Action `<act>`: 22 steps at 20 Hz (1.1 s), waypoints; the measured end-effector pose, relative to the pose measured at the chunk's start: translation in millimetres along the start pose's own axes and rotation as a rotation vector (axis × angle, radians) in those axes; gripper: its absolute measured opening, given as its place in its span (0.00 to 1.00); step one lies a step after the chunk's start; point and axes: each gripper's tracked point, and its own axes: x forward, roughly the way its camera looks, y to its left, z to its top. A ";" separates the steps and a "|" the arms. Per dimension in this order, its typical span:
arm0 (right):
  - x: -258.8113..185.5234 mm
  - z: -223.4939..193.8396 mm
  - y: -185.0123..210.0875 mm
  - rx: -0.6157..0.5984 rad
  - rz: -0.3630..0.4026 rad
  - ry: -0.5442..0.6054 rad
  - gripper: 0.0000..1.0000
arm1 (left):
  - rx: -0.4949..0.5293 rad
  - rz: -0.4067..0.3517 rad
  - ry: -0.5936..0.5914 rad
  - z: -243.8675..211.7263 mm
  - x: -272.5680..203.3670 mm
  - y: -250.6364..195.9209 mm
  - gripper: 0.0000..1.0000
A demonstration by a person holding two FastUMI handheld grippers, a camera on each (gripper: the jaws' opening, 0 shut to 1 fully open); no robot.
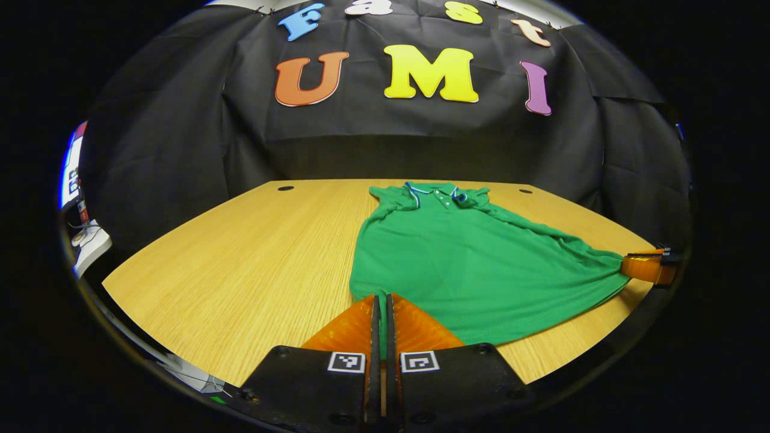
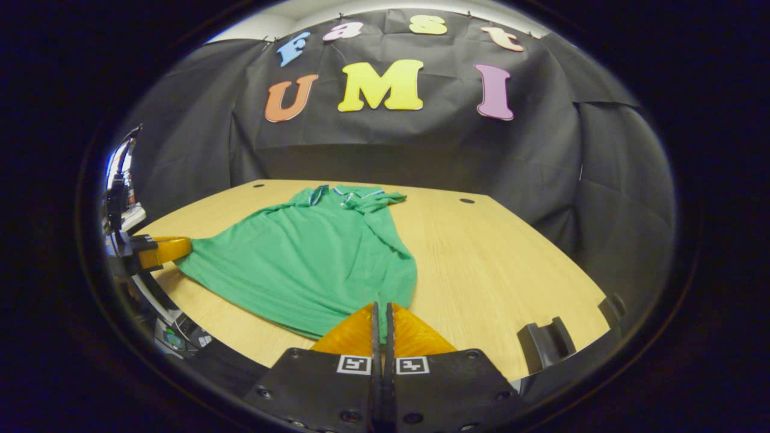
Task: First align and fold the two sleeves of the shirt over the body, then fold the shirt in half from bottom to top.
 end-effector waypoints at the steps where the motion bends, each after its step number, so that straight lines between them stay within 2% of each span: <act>1: -3.0 10.4 0.4 -0.002 0.003 -0.021 0.00 | 0.006 0.000 -0.015 8.4 -1.3 -0.3 0.09; 6: -7.4 64.3 0.2 -0.032 -0.005 -0.143 0.00 | 0.030 -0.006 -0.085 48.8 -1.2 -0.3 0.09; 10: 10.6 96.7 -0.8 -0.061 -0.023 -0.184 0.01 | 0.036 -0.003 -0.128 84.7 14.1 3.2 0.09; 13: 42.8 120.9 -4.9 -0.072 -0.029 -0.211 0.01 | 0.031 -0.009 -0.153 112.5 36.7 5.6 0.09; 17: 79.9 155.7 -5.3 -0.007 -0.010 -0.197 0.00 | 0.034 -0.021 -0.173 151.4 70.9 10.7 0.09; 22: 124.6 201.2 -8.8 0.000 -0.027 -0.199 0.01 | 0.059 -0.034 -0.180 187.8 117.1 12.7 0.09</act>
